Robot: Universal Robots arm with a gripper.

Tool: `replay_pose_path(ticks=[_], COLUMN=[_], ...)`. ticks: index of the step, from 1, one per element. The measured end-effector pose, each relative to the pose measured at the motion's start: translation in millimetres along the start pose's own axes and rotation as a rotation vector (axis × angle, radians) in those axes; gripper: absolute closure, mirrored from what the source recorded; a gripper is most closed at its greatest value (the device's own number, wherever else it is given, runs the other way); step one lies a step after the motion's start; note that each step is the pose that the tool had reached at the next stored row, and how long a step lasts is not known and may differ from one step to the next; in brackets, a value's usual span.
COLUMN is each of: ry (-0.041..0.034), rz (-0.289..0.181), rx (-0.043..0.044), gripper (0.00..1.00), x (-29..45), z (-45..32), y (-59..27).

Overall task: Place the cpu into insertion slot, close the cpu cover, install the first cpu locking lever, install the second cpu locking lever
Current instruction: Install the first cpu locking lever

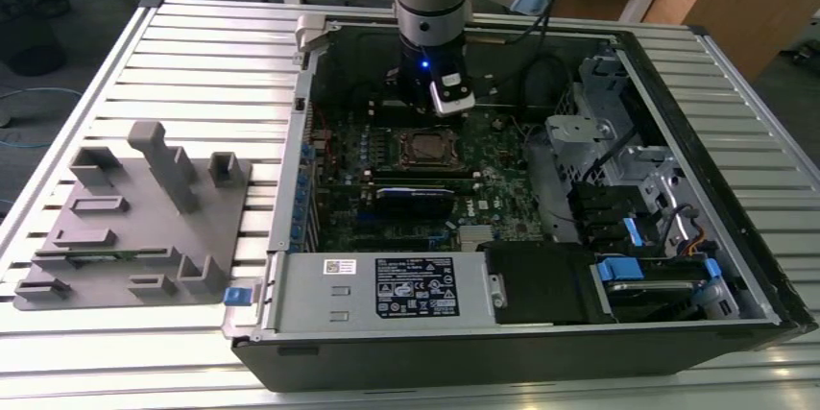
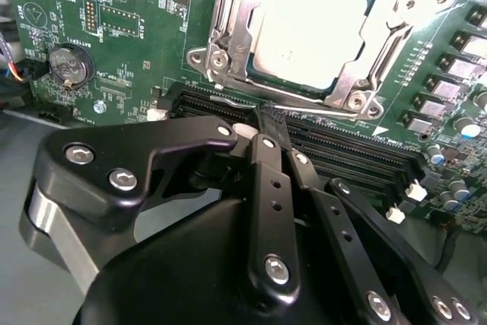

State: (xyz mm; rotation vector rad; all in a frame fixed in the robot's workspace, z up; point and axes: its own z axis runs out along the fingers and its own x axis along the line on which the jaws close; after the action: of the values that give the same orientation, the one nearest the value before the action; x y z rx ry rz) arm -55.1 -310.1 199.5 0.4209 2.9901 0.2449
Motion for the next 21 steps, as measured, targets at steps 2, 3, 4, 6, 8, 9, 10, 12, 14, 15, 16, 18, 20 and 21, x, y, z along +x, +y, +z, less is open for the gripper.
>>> replay_pose_path(ticks=[2, 3, 4, 6, 8, 9, 10, 12, 14, 15, 16, 18, 20, 21], ry=[-0.0014, -0.0029, -0.0045, -0.0078, -0.0104, -0.0117, -0.0128, -0.0144, -0.0149, -0.0150, -0.0152, -0.0153, -0.0155, -0.0155], rz=[-0.001, -0.002, -0.002, -0.004, -0.005, -0.006, -0.007, -0.007, -0.008, -0.008, -0.008, -0.008, -0.008, -0.008], rx=[0.0081, 0.0133, 0.0188, 0.0312, 0.0418, 0.0464, 0.0507, 0.0561, 0.0580, 0.0583, 0.0586, 0.0595, 0.0597, 0.0599], gripper=[0.89, 0.89, 0.89, 0.89, 0.89, 0.89, 0.89, 0.89, 0.89, 0.89, 0.89, 0.89, 0.89, 0.89], x=[0.0, -0.1, -0.3, -0.8, -1.6, -2.0, -2.4, -2.8, -2.5, -2.3, -2.0, -1.6, -1.4, -1.4], z=[-0.2, -0.2, -0.1, -0.1, 0.1, 0.2, 0.3, 0.8, 1.2, 1.4, 1.6, 2.0, 2.2, 2.1], y=[-0.1, 0.0, 0.0, 0.1, 0.4, 0.5, 0.8, 2.3, 4.6, 6.0, 7.3, 9.5, 10.3, 10.3])
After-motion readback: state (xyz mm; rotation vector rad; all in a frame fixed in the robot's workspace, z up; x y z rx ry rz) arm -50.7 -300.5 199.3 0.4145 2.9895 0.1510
